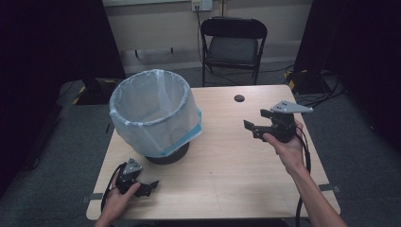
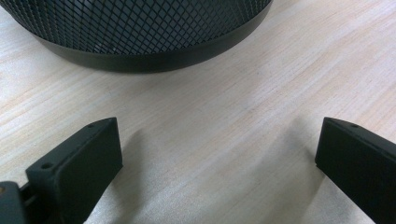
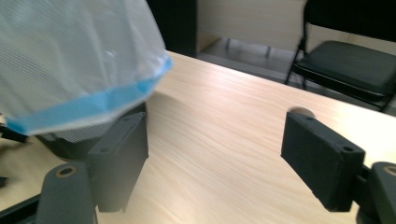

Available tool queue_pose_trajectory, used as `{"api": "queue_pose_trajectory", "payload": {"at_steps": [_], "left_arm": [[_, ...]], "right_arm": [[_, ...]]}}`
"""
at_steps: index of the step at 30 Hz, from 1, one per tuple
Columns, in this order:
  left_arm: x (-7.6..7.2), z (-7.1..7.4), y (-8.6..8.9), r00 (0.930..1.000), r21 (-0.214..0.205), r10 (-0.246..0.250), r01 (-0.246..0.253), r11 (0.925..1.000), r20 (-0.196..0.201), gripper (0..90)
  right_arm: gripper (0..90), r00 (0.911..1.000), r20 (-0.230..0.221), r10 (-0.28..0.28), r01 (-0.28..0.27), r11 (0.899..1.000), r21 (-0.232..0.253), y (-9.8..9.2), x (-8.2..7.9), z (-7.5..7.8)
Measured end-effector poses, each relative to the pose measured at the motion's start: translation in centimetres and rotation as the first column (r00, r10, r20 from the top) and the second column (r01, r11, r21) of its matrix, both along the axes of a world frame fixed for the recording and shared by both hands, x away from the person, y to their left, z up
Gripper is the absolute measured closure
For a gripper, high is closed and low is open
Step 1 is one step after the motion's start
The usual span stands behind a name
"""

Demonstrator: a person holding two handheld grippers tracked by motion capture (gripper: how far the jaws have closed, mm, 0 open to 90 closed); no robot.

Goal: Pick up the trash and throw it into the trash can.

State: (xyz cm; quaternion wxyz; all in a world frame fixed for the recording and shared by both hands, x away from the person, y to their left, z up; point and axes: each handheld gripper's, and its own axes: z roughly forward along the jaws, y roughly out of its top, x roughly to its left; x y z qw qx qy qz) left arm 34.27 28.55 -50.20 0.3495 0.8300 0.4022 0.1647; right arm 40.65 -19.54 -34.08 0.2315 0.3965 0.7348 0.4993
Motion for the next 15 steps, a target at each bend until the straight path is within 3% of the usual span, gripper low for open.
{"api": "queue_pose_trajectory", "payload": {"at_steps": [4, 10, 11, 13, 15], "left_arm": [[0.0, 0.0, 0.0, 1.0, 0.0, 0.0, 0.0, 1.0, 0.0, 0.0], [0.0, 0.0, 0.0, 1.0, 0.0, 0.0, 0.0, 1.0, 0.0, 0.0], [0.0, 0.0, 0.0, 1.0, 0.0, 0.0, 0.0, 1.0, 0.0, 0.0], [0.0, 0.0, 0.0, 1.0, 0.0, 0.0, 0.0, 1.0, 0.0, 0.0], [0.0, 0.0, 0.0, 1.0, 0.0, 0.0, 0.0, 1.0, 0.001, 0.0]], "right_arm": [[21.8, 0.9995, -0.012, -0.027, 0.027, 0.999, -0.017, -0.6, -0.6, -1.1], [20.7, 0.9946, -0.055, -0.088, 0.087, 0.996, -0.03, -2.4, -2.0, -4.6], [20.7, 0.9946, -0.055, -0.088, 0.087, 0.996, -0.03, -2.4, -2.0, -4.6], [19.4, 0.9887, -0.096, -0.115, 0.11, 0.993, -0.05, -3.2, -2.5, -6.5], [19.2, 0.9872, -0.104, -0.121, 0.115, 0.992, -0.056, -3.4, -2.6, -7.0]]}}
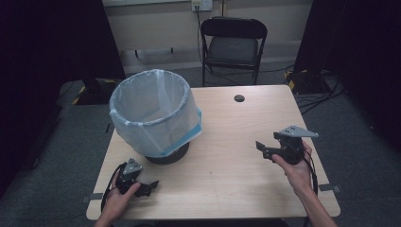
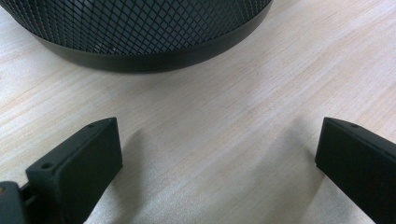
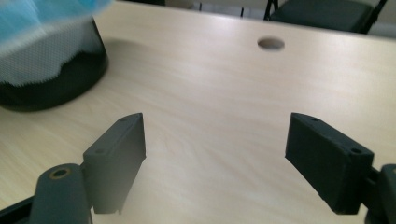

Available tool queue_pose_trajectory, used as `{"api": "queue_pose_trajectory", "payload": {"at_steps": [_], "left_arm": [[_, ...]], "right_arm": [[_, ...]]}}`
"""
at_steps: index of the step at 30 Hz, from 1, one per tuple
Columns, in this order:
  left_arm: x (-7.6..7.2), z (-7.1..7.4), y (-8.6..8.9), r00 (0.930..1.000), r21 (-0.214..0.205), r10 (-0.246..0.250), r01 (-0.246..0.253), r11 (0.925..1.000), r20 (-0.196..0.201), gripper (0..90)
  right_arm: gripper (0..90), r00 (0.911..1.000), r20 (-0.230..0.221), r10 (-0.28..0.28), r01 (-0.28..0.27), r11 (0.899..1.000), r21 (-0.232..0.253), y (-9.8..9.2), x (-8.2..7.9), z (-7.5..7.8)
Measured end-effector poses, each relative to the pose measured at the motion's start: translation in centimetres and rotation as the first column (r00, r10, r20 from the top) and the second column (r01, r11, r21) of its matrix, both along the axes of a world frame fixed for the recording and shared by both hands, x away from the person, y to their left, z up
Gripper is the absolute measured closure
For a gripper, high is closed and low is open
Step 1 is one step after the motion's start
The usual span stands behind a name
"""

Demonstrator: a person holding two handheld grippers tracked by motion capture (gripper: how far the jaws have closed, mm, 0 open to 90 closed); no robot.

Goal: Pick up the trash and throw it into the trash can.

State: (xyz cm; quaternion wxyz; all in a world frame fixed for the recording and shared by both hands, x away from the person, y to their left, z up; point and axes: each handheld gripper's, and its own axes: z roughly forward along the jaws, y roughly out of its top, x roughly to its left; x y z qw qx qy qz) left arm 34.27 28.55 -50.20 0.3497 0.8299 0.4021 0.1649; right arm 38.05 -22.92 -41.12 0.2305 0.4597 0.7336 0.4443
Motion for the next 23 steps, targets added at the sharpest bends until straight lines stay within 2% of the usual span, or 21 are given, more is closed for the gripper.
{"api": "queue_pose_trajectory", "payload": {"at_steps": [2, 3, 4, 5, 6, 7, 8, 9, 10, 12, 14, 15, 16, 23], "left_arm": [[0.0, 0.0, 0.0, 1.0, 0.001, 0.0, 0.0, 1.0, 0.0, 0.0], [0.0, 0.0, 0.0, 1.0, 0.0, 0.0, 0.0, 1.0, 0.0, 0.0], [0.0, 0.0, 0.0, 1.0, 0.0, 0.0, 0.0, 1.0, 0.0, 0.0], [0.0, 0.0, 0.0, 1.0, 0.0, 0.0, 0.0, 1.0, 0.0, 0.0], [0.0, 0.0, 0.0, 1.0, 0.001, -0.001, 0.001, 1.0, 0.0, 0.0], [0.0, 0.0, 0.0, 1.0, 0.001, -0.001, 0.001, 1.0, 0.0, 0.0], [0.0, 0.0, 0.0, 1.0, 0.001, 0.0, 0.0, 1.0, 0.0, 0.0], [0.0, 0.0, 0.0, 1.0, 0.001, 0.0, 0.0, 1.0, 0.0, 0.0], [0.0, 0.0, 0.0, 1.0, 0.001, 0.0, 0.0, 1.0, 0.0, 0.0], [0.0, 0.0, 0.0, 1.0, 0.001, 0.0, 0.0, 1.0, 0.0, 0.0], [0.0, 0.0, 0.0, 1.0, 0.001, 0.0, 0.0, 1.0, 0.0, 0.0], [0.0, 0.0, 0.0, 1.0, 0.001, 0.0, 0.0, 1.0, 0.0, 0.0], [0.0, 0.0, 0.0, 1.0, 0.001, 0.001, -0.001, 1.0, 0.0, 0.0], [0.0, 0.0, 0.0, 1.0, 0.0, 0.0, 0.0, 1.0, 0.0, 0.0]], "right_arm": [[18.3, 0.9983, -0.054, -0.022, 0.021, 0.999, -0.026, -0.8, -0.4, -2.3], [18.3, 0.9983, -0.054, -0.022, 0.021, 0.999, -0.026, -0.8, -0.4, -2.3], [18.1, 0.9959, -0.082, -0.037, 0.033, 0.998, -0.044, -1.4, -0.5, -3.7], [18.1, 0.9959, -0.082, -0.037, 0.033, 0.998, -0.044, -1.4, -0.5, -3.7], [18.2, 0.993, -0.103, -0.057, 0.05, 0.997, -0.066, -1.9, -0.6, -5.0], [18.2, 0.993, -0.103, -0.057, 0.05, 0.997, -0.066, -1.9, -0.6, -5.0], [18.5, 0.9891, -0.12, -0.085, 0.073, 0.992, -0.103, -2.3, -0.7, -6.1], [18.5, 0.9891, -0.12, -0.085, 0.073, 0.992, -0.103, -2.3, -0.7, -6.1], [18.9, 0.9847, -0.134, -0.112, 0.098, 0.989, -0.108, -2.9, -0.8, -7.1], [18.8, 0.9807, -0.143, -0.133, 0.112, 0.983, -0.143, -3.2, -0.7, -7.8], [18.2, 0.9753, -0.17, -0.141, 0.117, 0.983, -0.142, -3.5, -0.6, -8.5], [18.2, 0.9753, -0.17, -0.141, 0.117, 0.983, -0.142, -3.5, -0.6, -8.5], [18.6, 0.9777, -0.148, -0.149, 0.125, 0.979, -0.163, -3.5, -0.8, -8.7], [18.3, 0.9779, -0.149, -0.147, 0.122, 0.979, -0.166, -3.5, -0.8, -8.8]]}}
